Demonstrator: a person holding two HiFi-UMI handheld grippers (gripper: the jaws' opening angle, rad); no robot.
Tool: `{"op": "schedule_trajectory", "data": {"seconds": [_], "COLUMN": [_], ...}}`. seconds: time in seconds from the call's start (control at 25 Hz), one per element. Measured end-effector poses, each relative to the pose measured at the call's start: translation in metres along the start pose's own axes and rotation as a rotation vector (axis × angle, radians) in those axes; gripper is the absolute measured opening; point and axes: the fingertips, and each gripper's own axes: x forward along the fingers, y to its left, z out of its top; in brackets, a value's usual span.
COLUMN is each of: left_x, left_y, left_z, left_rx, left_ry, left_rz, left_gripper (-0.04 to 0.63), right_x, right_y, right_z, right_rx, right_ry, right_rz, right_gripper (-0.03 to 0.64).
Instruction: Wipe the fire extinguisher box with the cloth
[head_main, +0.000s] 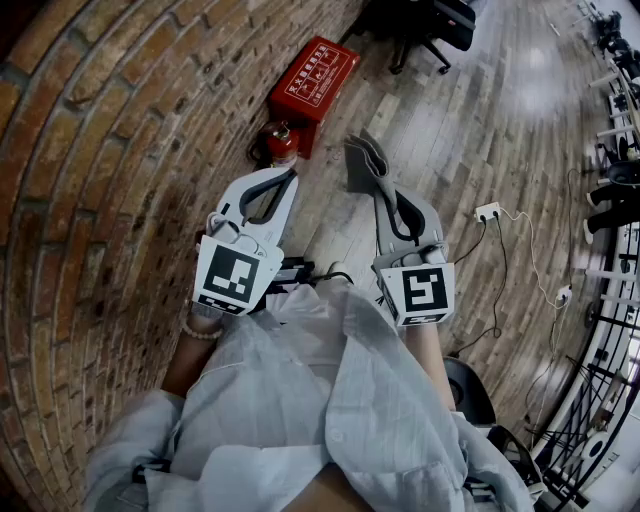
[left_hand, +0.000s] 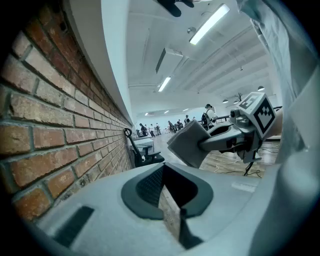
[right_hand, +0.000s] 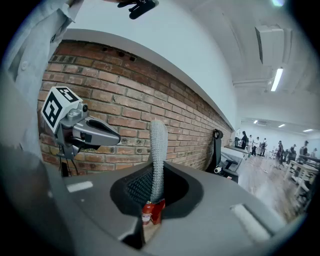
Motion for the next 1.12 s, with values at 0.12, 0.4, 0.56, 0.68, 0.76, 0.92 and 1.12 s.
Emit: {"op": "schedule_trajectory", "data": {"seconds": [0.12,0.4,0.56,0.68,0.76,0.92,1.12], "left_x": [0.0008,0.001,0.0008,0.0002,-0.0003,-0.003,-0.0046], "left_y": [0.0013,-0.0006,-0.0026,-0.0034,-0.0033,-0.0012,0.0024], "left_z": [0.0008,-0.0002,-0.0006,-0.0014,-0.0016,-0.0016,-0.0018], "left_rx": [0.002,0.008,0.011,0.014,0.014,0.014,0.025], "left_ry": [0.0,0.002,0.002,0.001,0.001,-0.002,-0.009], "left_rz": [0.0,-0.009,-0.015,-0.018,-0.019,-0.021,-0.031], "left_gripper": [-0.002,-0.002,-0.002,-0.002,-0.002,-0.002,-0.002], "right_x": [0.001,-0.0009,-0.003,-0.004,-0.0038,-0.0019,-0.0016], "right_y": [-0.0007,-0.0008,-0.0003,0.0004,0.0011,0.0039,0.0022], "right_z": [-0.0004,-0.0035,-0.0046,-0.0062,-0.0062,-0.0041,-0.0018], "right_rx": [-0.004,0.0,0.004,0.006,0.005,0.006,0.034], "right_ry": [0.004,0.01,0.011,0.013,0.014,0.013,-0.002], "right_rz": [-0.001,-0.009,-0.015,-0.018,-0.018,-0.02,-0.059], "right_gripper": [0.02,0.02,0.02,0.02,0.02,0.02,0.02]}}
